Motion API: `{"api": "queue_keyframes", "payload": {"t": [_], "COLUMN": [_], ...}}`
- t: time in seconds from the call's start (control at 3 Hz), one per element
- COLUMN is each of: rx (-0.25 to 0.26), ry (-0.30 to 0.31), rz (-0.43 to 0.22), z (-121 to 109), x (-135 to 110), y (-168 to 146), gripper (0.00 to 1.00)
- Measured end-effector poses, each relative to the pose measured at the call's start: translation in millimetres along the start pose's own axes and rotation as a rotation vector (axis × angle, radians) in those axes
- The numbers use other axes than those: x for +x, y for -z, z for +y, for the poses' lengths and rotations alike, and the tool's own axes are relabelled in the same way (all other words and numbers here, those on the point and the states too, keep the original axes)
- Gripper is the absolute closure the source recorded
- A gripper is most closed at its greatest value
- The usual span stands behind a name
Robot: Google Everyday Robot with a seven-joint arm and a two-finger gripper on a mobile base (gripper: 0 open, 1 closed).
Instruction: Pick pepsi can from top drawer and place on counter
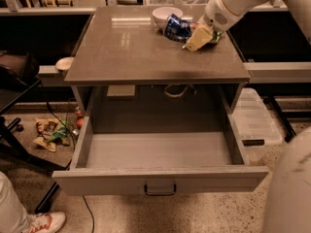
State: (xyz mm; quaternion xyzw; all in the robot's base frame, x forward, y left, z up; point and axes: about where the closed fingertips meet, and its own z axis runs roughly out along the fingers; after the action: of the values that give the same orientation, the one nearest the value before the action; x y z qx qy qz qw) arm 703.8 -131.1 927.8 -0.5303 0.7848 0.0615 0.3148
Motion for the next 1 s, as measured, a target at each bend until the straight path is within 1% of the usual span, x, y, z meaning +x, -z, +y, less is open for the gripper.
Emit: {"api": "queue_keyframes", "payload": {"t": [0.33,0.67,1.0], "rx": [-0.007,-0.029,-0.054], "ry": [-0.046,-0.071,-0.091], "rz": [0.057,0.091,0.102], "z": [1,5,8], "x": [-29,-49,-60], "y": [-42,-87,-122], "gripper": [1.0,1.0,1.0]}}
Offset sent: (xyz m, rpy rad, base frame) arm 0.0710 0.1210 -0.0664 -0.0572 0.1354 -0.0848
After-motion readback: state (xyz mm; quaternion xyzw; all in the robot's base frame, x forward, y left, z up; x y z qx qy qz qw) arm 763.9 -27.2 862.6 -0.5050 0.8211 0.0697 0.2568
